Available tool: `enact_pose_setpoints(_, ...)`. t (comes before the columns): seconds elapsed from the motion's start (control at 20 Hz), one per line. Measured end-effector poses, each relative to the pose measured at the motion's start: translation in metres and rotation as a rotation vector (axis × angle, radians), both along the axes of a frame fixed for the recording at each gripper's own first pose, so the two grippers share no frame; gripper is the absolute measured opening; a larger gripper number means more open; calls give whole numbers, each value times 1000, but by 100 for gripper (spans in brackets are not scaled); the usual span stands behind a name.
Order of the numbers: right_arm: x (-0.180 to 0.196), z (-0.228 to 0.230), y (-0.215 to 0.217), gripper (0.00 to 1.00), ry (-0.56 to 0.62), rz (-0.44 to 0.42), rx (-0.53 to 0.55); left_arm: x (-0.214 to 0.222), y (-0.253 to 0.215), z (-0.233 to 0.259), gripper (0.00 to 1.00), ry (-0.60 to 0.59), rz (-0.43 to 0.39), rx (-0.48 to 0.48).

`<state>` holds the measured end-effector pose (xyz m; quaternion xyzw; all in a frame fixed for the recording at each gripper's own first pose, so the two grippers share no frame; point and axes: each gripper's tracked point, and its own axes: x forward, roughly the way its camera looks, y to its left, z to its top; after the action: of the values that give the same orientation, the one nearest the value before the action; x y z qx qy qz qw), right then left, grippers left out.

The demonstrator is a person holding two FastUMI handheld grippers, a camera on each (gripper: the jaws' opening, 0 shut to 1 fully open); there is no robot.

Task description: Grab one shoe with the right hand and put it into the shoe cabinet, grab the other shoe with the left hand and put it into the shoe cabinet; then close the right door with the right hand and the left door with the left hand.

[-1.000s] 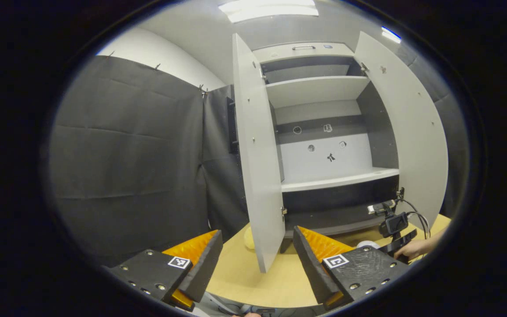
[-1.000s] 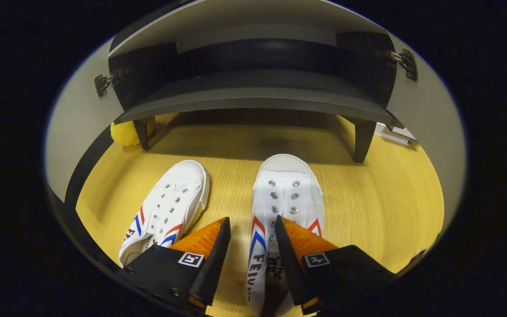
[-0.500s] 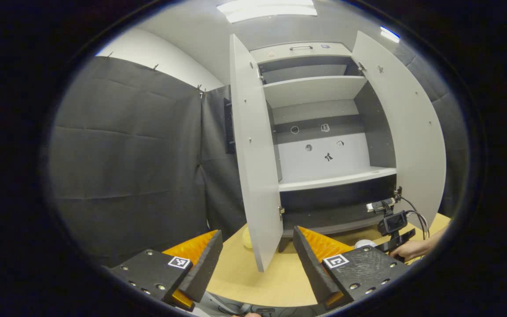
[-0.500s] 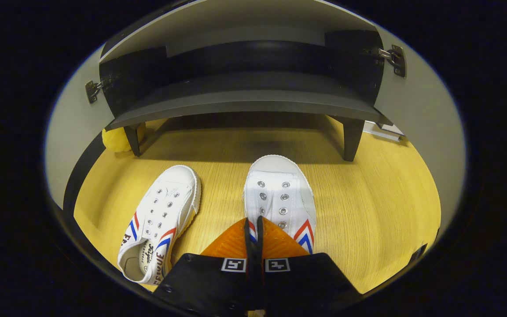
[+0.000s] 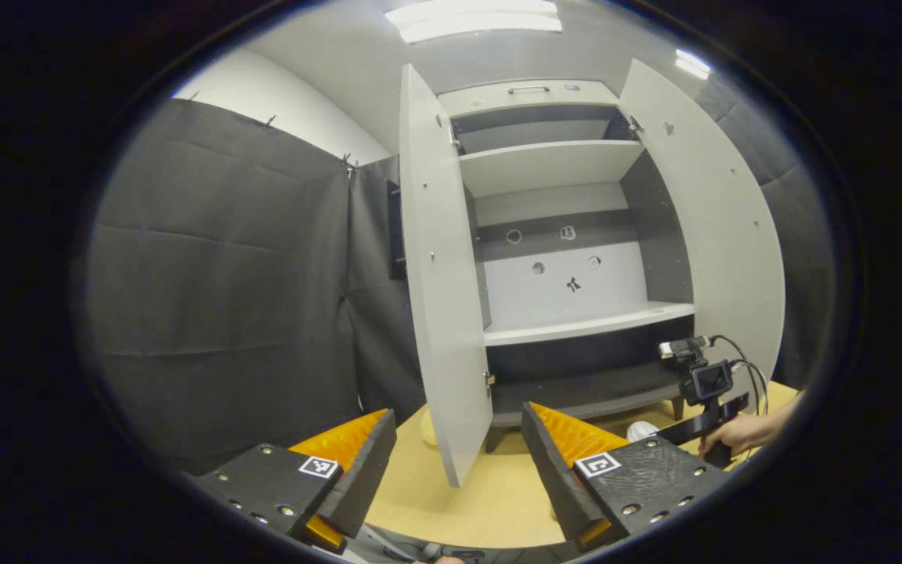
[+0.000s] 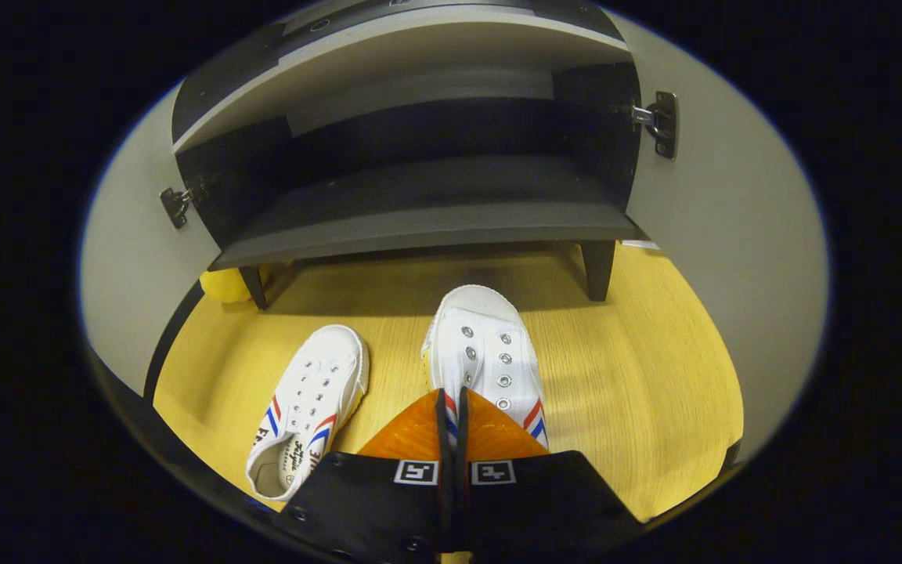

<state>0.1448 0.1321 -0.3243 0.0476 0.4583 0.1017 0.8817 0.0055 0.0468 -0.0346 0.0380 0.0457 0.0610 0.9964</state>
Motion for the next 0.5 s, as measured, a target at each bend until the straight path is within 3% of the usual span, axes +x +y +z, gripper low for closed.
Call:
enact_pose_setpoints(0.05,1,8,0,1,-12,0,8,0,0,-1,93,-2,-7,0)
enact_pose_setpoints(0.15,2,27,1,1,-41,-3,26,0,-2,0,96,-4,-19,-6)
enact_pose_setpoints(0.25,5,48,1,1,-71,-8,46,0,-4,0,90,-8,-29,-15)
enact_pose_setpoints(0.45,13,95,2,1,-145,-22,86,0,-8,2,93,-17,-56,-22)
enact_pose_setpoints(0.5,14,107,0,1,-165,-24,96,2,-11,2,87,-19,-64,-23)
